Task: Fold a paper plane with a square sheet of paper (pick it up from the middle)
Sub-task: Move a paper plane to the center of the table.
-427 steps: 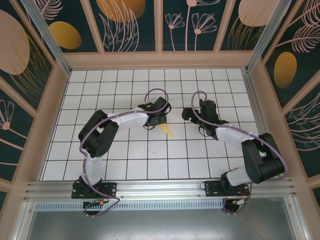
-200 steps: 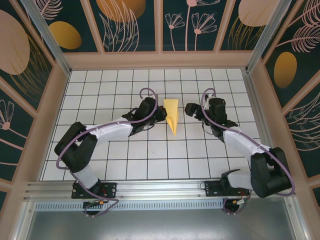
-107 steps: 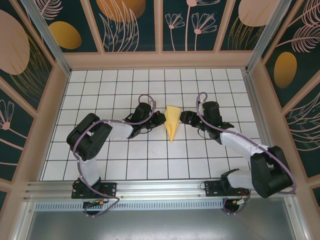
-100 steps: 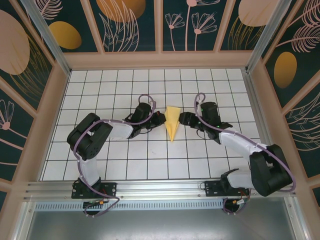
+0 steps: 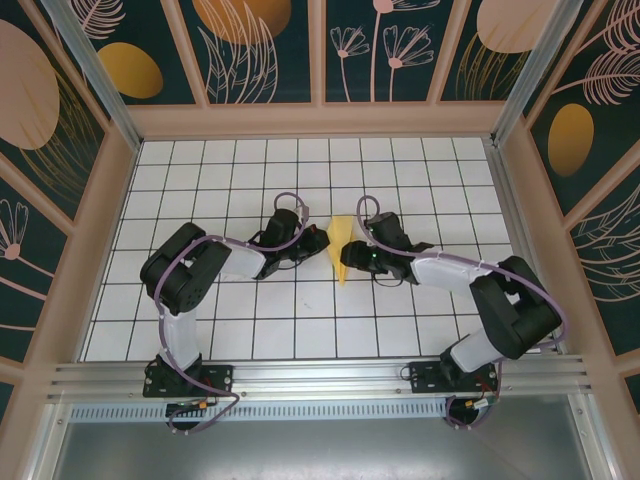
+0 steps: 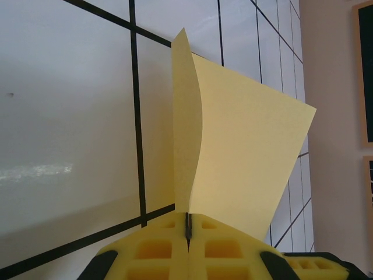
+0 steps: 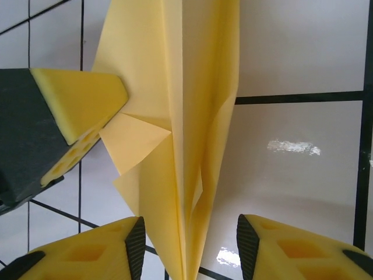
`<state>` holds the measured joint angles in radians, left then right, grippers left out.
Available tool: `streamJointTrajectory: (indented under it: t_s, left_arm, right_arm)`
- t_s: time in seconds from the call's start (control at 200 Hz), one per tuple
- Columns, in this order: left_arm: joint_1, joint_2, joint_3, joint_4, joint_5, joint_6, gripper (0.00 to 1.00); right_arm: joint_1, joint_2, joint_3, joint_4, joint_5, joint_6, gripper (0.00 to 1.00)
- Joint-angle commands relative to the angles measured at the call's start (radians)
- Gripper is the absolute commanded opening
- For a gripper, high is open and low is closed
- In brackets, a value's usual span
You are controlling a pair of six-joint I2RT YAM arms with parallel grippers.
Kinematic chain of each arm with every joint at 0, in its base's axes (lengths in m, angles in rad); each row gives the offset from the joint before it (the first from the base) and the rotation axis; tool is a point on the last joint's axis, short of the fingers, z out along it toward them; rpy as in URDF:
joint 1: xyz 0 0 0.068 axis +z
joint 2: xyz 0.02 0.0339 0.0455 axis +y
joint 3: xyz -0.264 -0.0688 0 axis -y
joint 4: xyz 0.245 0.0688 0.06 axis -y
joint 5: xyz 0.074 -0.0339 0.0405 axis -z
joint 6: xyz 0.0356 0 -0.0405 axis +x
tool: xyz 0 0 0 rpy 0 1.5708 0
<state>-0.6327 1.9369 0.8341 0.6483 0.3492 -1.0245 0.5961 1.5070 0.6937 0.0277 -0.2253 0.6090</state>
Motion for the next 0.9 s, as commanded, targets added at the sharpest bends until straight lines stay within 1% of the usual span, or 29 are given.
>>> streamJointTrajectory:
  t_s: [0.0, 0.055, 0.175, 0.45, 0.625, 0.786, 0.896]
  left_arm:
    - [0.01, 0.012, -0.016, 0.042, 0.019, -0.008, 0.0]
    - [0.01, 0.013, -0.018, 0.042, 0.02, -0.009, 0.0]
    - [0.009, 0.017, -0.018, 0.042, 0.022, -0.009, 0.0]
    - [0.01, 0.019, -0.018, 0.044, 0.026, -0.009, 0.0]
    - [0.009, 0.024, -0.018, 0.051, 0.03, -0.013, 0.0]
    - [0.008, 0.026, -0.017, 0.053, 0.034, -0.015, 0.0]
    - [0.01, 0.025, -0.019, 0.053, 0.035, -0.014, 0.0]
  right_arm:
    - [0.014, 0.019, 0.041, -0.002, 0.0, 0.01, 0.42]
    - [0.02, 0.026, 0.046, 0.002, -0.009, 0.005, 0.39]
    - [0.026, 0.043, 0.055, 0.0, -0.008, 0.005, 0.36]
    - [0.03, 0.074, 0.069, 0.0, -0.007, 0.011, 0.37]
    - [0.033, 0.082, 0.073, 0.024, -0.036, 0.013, 0.37]
    - [0.043, 0.109, 0.096, 0.027, -0.034, 0.017, 0.37]
    - [0.052, 0.125, 0.107, 0.027, -0.028, 0.015, 0.39]
